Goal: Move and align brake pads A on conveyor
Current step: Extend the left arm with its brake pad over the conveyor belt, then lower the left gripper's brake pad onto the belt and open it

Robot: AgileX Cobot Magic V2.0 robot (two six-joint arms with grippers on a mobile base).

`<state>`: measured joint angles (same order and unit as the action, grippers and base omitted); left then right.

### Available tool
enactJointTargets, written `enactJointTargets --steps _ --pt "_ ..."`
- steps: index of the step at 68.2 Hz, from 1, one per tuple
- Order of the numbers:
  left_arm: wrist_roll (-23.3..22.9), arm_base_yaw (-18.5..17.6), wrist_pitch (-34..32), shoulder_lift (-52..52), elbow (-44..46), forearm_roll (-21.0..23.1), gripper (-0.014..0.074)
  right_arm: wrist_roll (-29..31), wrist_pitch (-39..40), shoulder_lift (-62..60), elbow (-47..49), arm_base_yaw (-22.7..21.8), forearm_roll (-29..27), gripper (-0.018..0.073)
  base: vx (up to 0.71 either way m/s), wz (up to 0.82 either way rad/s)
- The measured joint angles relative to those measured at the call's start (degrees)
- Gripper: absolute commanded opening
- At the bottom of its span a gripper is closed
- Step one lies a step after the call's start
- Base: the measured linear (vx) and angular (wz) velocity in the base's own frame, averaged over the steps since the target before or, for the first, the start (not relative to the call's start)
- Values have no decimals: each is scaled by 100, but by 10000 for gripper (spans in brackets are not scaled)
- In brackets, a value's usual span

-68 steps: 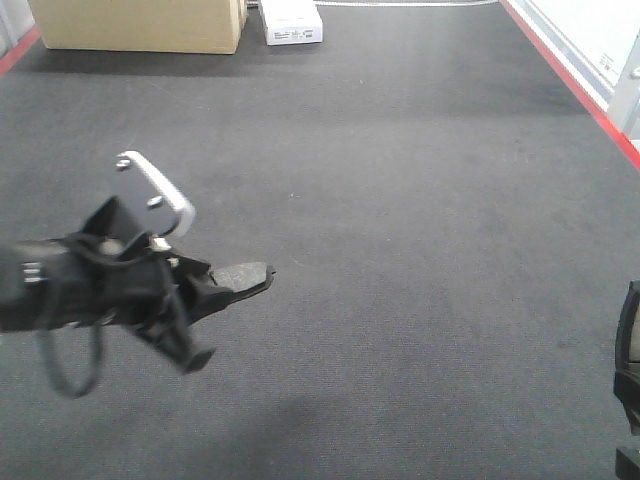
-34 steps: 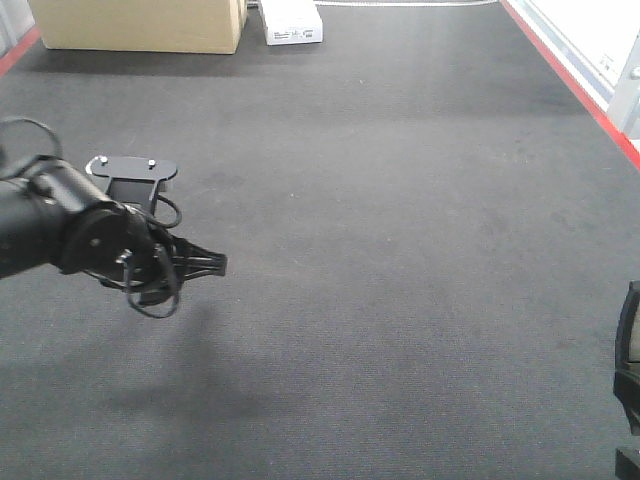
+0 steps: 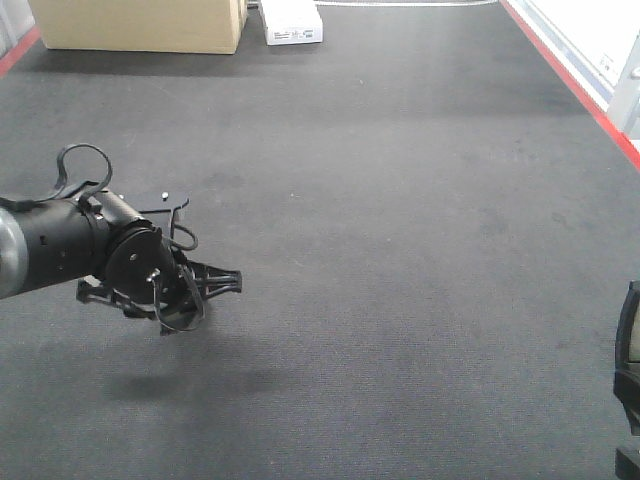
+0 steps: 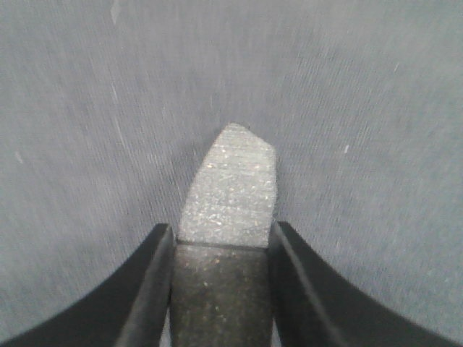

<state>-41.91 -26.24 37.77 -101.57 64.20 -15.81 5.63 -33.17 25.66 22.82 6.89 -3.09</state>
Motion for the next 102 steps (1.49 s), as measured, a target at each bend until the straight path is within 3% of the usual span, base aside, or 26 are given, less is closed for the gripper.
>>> enactJointTargets --steps 33,55,67,83,102 --pt "34 0 267 -37 0 283 396 0 0 0 0 0 0 4 0 0" --pt "143 0 -77 0 0 276 414 0 0 0 0 0 0 4 0 0" --pt "143 0 -406 586 -377 -17 353 0 0 0 0 0 0 4 0 0" --pt "138 0 -1100 2171 -1606 -491 171 0 0 0 0 0 0 4 0 0" --pt "138 0 -1149 4060 -2459 -917 -8 0 0 0 0 0 0 4 0 0"
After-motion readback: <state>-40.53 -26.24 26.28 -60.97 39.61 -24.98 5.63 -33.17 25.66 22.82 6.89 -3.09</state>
